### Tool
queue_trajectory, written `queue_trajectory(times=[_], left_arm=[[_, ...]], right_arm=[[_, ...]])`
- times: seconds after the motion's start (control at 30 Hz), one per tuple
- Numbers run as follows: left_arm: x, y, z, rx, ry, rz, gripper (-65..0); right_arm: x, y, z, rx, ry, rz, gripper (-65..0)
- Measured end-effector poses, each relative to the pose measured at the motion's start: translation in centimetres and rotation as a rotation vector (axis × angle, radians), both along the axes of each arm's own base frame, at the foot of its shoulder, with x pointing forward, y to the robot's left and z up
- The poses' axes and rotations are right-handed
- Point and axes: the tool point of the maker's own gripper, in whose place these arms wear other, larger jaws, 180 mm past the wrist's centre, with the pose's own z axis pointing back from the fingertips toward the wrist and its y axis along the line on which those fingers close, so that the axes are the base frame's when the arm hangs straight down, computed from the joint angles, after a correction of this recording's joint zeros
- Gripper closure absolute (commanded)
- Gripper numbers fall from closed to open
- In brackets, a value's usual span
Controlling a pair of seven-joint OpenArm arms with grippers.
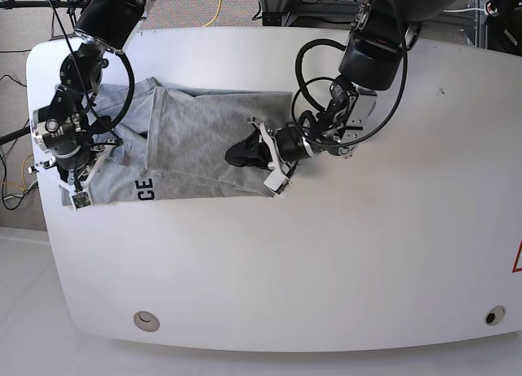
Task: Fold the T-shirt properly
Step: 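Release the shirt with the right gripper and regrasp both shirt sides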
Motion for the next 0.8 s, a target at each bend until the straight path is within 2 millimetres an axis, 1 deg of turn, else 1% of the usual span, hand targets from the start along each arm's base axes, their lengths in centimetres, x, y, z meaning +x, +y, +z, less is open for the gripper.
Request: queue_trajectory(times=[0.07,0.1,0.13,0.2,0.27,0.4,0.5,0.57,0.8], left_arm=[[0.4,1.2,-0.2,0.023,-0.008,0.023,0.0],[0.8,2.1,-0.1,0.039,-0.019,0.032,0.0],[1.0,2.9,-0.2,0.048,-0.020,0.042,0.0],[1.7,4.7,-0.1,0.062,-0.027,0.076,0.0],[2.2,6.2,0.0,0.089,-0.039,0.092,0.0],[3.0,8.0,0.2,0.135,-0.056,0.104,0.0],[3.3,8.8,0.4,0.164,-0.067,0.105,0.0],[3.2,9.0,0.4,0.181,-0.066,0.099,0.0],[3.1,10.2,0.8,0.254,-0.085,0.067,0.0]], right_arm=[[-0.3,-0.5,0.0,0.002,0.002,-0.020,-1.1],[-0.5,-0.8,-0.1,-0.001,0.008,-0.029,-2.6],[-0.5,-0.8,-0.1,-0.002,0.009,-0.031,-5.5],[-0.5,-0.7,-0.1,0.003,0.006,-0.030,-12.2],[-0.3,-0.3,-0.2,0.013,0.002,-0.028,-20.9],[-0.3,0.6,-0.7,0.037,0.005,-0.022,-38.8],[-0.3,1.1,-0.9,0.052,0.003,-0.019,-48.6],[-0.3,1.2,-1.0,0.056,0.004,-0.021,-52.3],[-0.3,2.9,-1.7,0.102,0.008,-0.014,-51.1]])
